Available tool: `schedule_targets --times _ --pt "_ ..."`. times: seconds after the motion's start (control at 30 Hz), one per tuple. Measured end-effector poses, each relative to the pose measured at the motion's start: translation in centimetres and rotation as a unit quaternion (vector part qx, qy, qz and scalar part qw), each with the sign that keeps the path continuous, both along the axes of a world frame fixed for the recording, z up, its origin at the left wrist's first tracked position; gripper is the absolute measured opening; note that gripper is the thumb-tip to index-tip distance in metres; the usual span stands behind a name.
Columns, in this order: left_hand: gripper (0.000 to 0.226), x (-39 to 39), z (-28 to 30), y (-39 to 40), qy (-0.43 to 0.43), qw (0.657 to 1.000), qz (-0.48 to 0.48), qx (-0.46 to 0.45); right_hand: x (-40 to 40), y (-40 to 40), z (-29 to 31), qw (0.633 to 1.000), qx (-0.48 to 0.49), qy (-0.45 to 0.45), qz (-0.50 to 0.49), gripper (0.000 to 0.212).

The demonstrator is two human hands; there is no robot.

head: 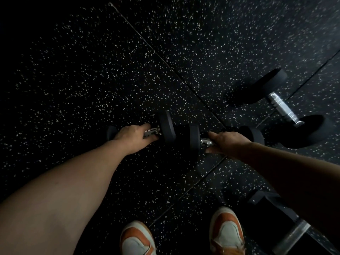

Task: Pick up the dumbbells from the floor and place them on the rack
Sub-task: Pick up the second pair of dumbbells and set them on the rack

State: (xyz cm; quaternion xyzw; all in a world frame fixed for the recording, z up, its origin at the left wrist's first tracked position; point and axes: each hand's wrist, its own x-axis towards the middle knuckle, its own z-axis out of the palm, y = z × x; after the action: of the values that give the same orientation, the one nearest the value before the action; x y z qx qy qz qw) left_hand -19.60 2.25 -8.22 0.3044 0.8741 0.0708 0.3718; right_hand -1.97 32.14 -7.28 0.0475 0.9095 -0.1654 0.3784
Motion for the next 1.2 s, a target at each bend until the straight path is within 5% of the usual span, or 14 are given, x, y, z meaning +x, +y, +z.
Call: schedule_targets --times 0.4,0.57,0.83,1.2 --pt "0.036 -0.5 0.1 0.3 -0.021 0.999 0.01 -0.025 0.2 0.1 -0.2 1.0 -0.015 -0.007 0.002 0.047" --pt "0.033 1.5 -0.5 0.4 -0.074 0.985 0.157 -0.004 0.5 -0.1 0.0 0.999 -0.034 -0.014 -0.027 0.039" --pt "0.044 9.2 -0.1 0.2 -0.12 0.878 0.453 0.095 2.6 -3.0 1.1 0.967 -0.097 -0.039 -0.232 0.028" --pt "0.034 15.4 13.4 -1.0 -0.13 0.834 0.525 0.109 4.7 -6.9 16.2 0.875 -0.135 0.03 -0.464 0.013"
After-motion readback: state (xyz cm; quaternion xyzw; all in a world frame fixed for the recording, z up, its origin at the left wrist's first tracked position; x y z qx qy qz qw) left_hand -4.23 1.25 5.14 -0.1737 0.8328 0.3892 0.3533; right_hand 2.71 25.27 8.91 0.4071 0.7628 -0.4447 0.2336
